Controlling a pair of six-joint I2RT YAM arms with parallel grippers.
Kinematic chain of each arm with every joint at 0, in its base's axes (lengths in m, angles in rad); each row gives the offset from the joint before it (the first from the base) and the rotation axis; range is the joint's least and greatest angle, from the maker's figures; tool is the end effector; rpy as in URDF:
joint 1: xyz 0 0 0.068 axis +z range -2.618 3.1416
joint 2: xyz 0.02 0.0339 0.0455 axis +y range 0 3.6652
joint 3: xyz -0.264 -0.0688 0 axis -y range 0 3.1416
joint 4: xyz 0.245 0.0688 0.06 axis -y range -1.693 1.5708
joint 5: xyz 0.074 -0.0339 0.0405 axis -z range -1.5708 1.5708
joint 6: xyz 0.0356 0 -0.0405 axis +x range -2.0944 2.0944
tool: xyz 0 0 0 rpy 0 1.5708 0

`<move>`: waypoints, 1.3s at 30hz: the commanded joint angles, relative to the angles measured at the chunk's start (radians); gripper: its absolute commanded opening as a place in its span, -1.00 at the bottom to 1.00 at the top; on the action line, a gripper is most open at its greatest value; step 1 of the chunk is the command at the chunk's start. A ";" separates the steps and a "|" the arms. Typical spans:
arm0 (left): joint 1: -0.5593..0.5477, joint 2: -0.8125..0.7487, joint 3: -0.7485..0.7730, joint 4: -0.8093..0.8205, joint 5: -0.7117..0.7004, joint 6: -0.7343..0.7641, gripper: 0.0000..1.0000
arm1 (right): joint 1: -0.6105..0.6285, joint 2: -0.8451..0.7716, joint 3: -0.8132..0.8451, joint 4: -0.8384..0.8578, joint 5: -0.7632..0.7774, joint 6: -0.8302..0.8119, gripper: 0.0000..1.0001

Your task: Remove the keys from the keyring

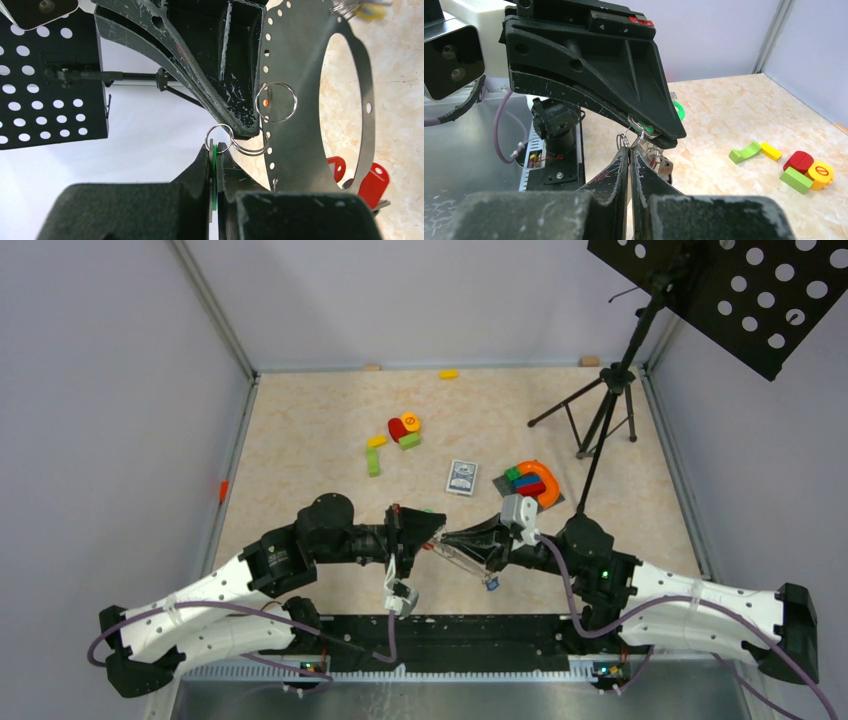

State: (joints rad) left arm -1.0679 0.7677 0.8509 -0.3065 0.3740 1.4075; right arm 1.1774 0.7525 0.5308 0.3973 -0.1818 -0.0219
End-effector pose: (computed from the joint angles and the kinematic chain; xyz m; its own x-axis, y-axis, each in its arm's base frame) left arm 0.0723 -0.1585 0.3533 0.9568 0.1662 -0.2384 0.2658 -0.1693 0.9490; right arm 0.0657 0.1750 0.3176 0.0883 0.1567 -0.9837 -0.9749 0.2161 -0.0531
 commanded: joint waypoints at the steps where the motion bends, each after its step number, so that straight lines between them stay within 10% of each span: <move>1: 0.000 -0.009 0.044 0.088 0.000 -0.007 -1.00 | 0.009 -0.013 -0.012 0.049 0.010 0.059 -1.00; 39: 0.000 -0.040 -0.036 0.156 -0.106 -0.010 -1.00 | 0.008 -0.038 -0.075 0.266 0.225 0.205 -1.00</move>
State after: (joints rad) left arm -1.0679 0.7479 0.8223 -0.2298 0.2852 1.4075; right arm 1.1774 0.7364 0.4515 0.5854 0.0006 0.1692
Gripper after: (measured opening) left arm 0.022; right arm 0.006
